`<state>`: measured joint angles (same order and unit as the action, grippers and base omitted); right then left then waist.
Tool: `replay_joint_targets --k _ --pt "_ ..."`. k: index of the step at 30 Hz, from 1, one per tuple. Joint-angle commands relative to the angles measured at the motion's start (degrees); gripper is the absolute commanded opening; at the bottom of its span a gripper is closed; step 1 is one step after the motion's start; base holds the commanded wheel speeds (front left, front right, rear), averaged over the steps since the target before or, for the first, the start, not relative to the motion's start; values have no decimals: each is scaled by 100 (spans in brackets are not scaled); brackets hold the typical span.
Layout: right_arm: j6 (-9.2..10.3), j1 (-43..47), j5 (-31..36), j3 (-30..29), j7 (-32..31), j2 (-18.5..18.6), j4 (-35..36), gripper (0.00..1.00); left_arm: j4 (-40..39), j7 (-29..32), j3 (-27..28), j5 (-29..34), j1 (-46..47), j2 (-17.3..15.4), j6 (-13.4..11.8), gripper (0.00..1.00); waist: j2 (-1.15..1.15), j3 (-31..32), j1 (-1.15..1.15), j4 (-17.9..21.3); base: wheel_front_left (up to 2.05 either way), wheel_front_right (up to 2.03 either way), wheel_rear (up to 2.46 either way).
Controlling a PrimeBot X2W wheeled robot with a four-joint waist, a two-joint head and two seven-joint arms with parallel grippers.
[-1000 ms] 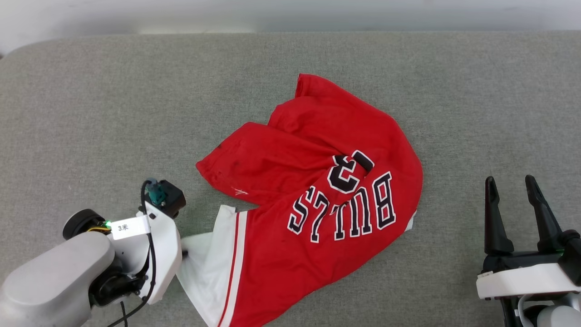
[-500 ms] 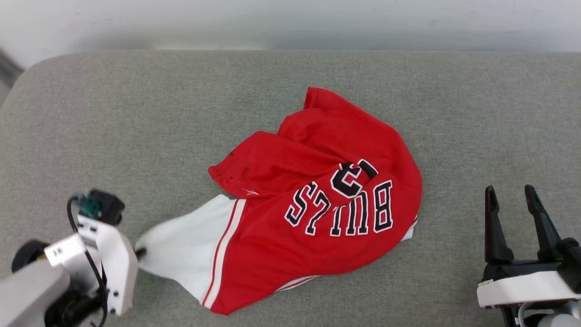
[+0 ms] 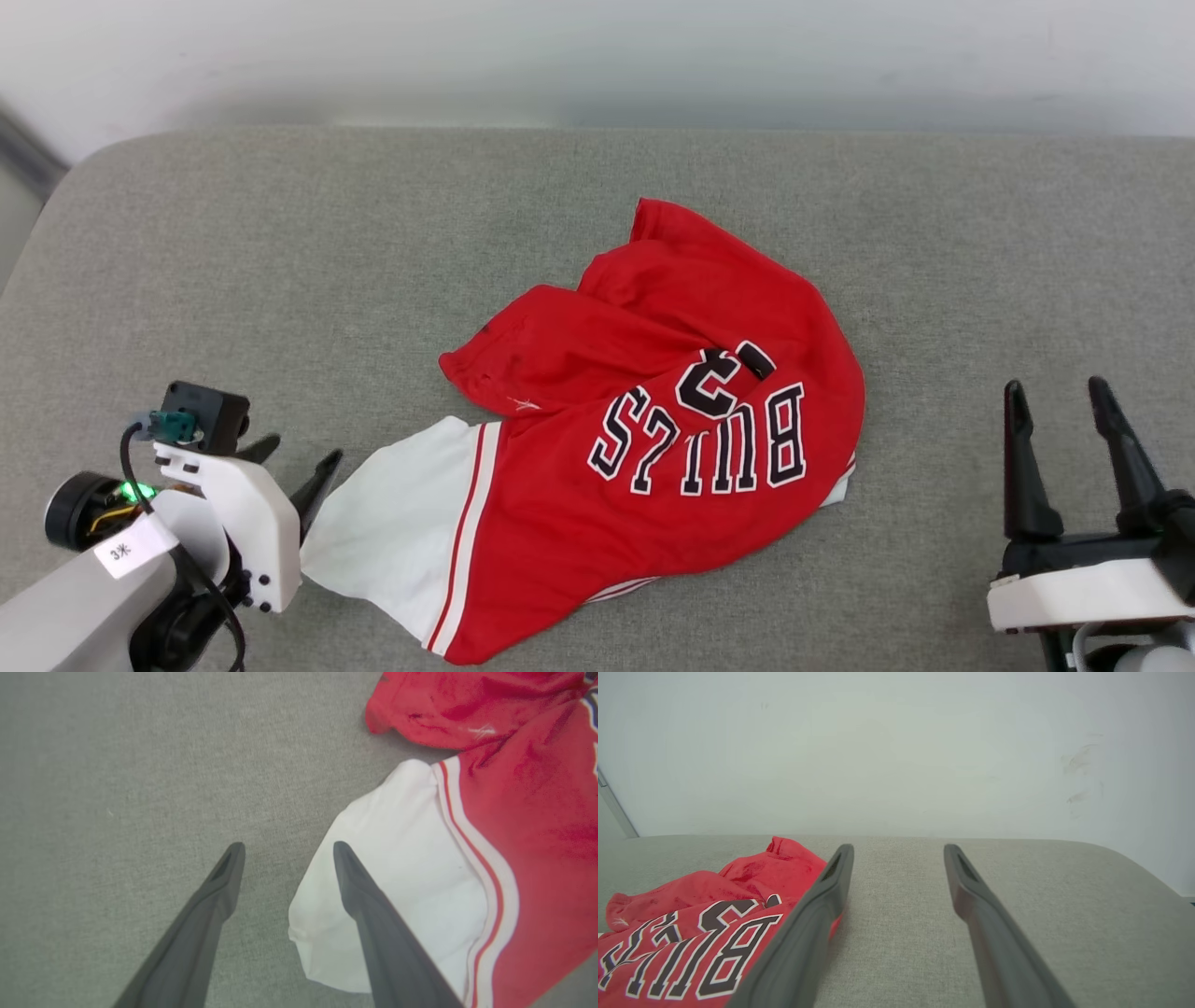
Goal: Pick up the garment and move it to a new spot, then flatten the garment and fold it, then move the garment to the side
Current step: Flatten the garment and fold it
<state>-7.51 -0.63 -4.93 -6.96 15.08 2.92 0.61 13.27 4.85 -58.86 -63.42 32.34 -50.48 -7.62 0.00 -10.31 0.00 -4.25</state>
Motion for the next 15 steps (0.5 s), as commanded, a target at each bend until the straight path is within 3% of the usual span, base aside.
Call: replay_joint_targets --k 1,7,8,12,15 --pt "3 -81 87 -62 13 -7 122 100 -69 -372 86 155 32 62 -128 100 0 76 0 1 0 0 0" --pt "3 -539 656 -149 13 49 590 100 -275 -1708 406 655 -154 300 -774 100 0 186 0 -6 0 0 0" --pt "3 -539 656 -149 13 49 590 100 -275 -1708 406 655 -154 300 -774 100 0 186 0 -6 0 0 0" --pt "3 -969 789 89 13 479 683 100 -372 -1990 824 1014 -407 534 -1242 100 0 206 0 -16 0 0 0" --pt "4 -1289 665 429 13 944 412 100 -685 -2011 1516 1655 -717 839 -1603 100 0 209 0 -32 0 0 0"
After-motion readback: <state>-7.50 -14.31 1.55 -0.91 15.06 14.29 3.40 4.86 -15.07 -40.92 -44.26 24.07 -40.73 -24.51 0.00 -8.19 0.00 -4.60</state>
